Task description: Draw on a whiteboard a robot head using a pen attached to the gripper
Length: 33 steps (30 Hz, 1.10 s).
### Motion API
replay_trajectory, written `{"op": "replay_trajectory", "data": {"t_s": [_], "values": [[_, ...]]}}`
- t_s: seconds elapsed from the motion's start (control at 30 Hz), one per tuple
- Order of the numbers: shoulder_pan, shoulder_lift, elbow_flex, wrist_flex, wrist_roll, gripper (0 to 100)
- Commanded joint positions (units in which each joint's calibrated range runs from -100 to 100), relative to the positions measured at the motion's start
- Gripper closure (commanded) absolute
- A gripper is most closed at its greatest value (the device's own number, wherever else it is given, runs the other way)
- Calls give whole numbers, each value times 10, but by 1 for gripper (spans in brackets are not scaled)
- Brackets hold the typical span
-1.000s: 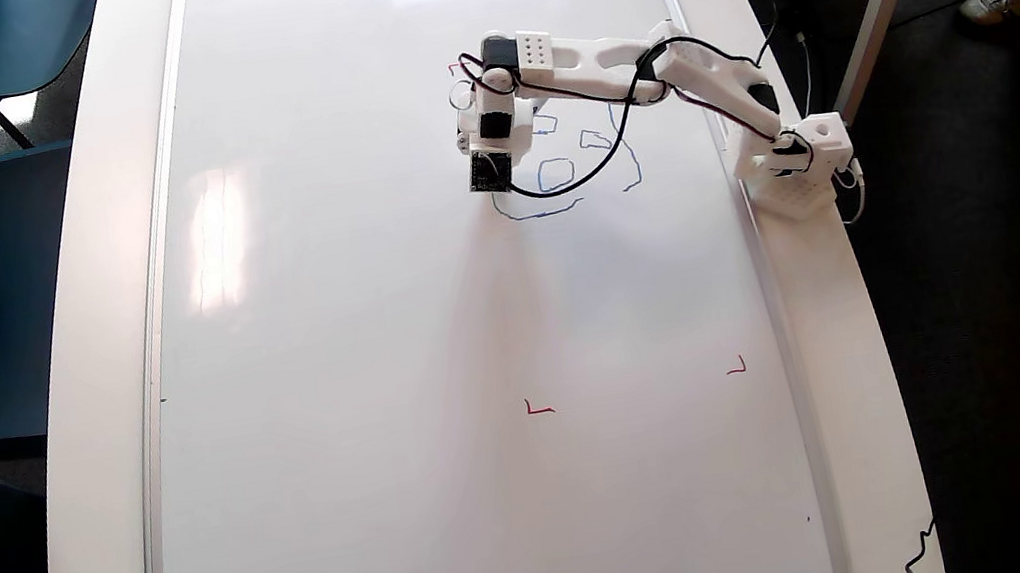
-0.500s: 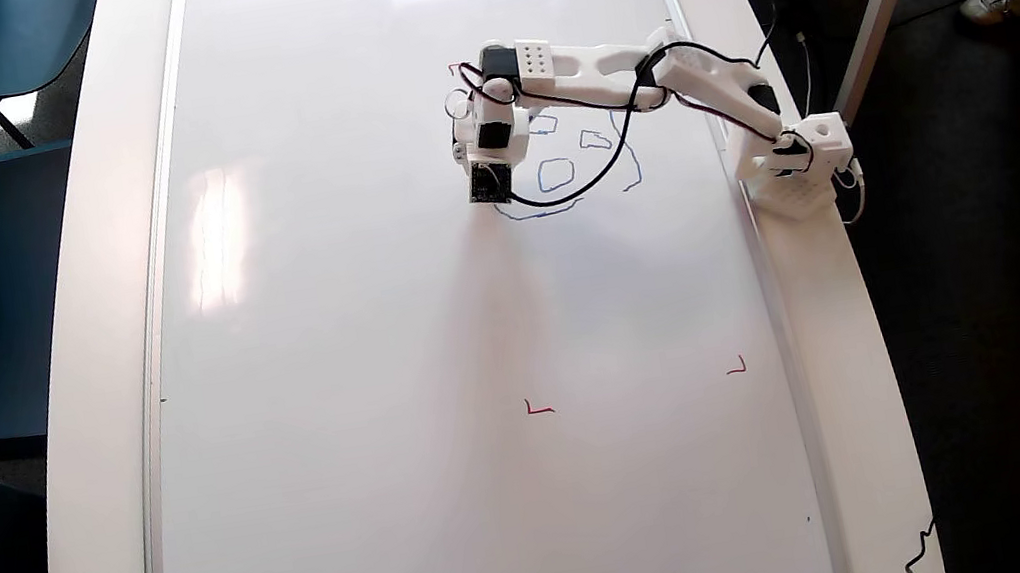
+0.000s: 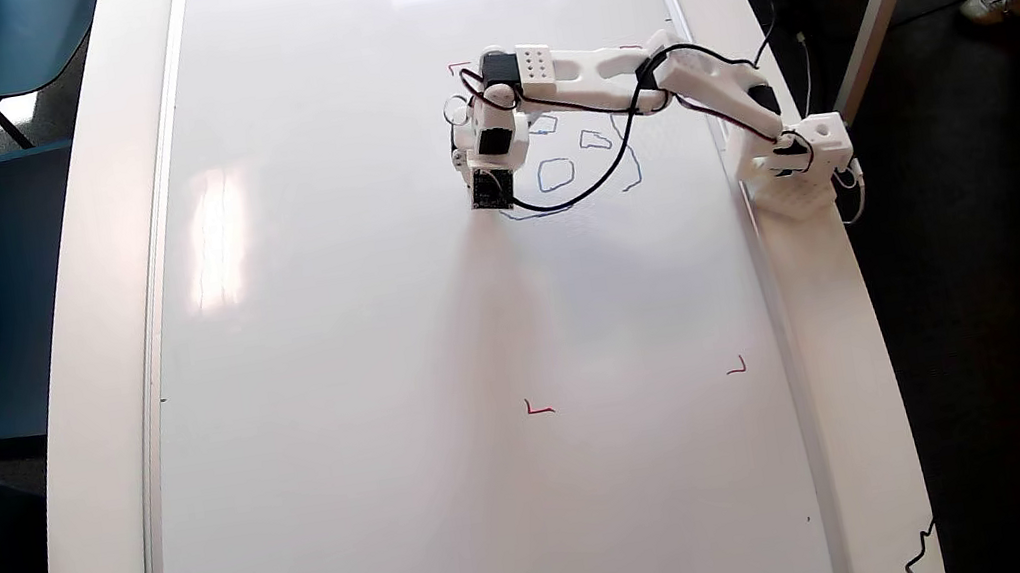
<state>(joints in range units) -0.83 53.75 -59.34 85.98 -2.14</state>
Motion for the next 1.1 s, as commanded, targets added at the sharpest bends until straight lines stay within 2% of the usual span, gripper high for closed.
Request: {"op": "replay_trajectory", "data": {"t_s": [0.0, 0.43, 1.07], "values": [[21, 2, -1, -5, 3, 99], [62, -13, 1, 3, 4, 99], [37, -83, 87, 4, 1, 99]]}}
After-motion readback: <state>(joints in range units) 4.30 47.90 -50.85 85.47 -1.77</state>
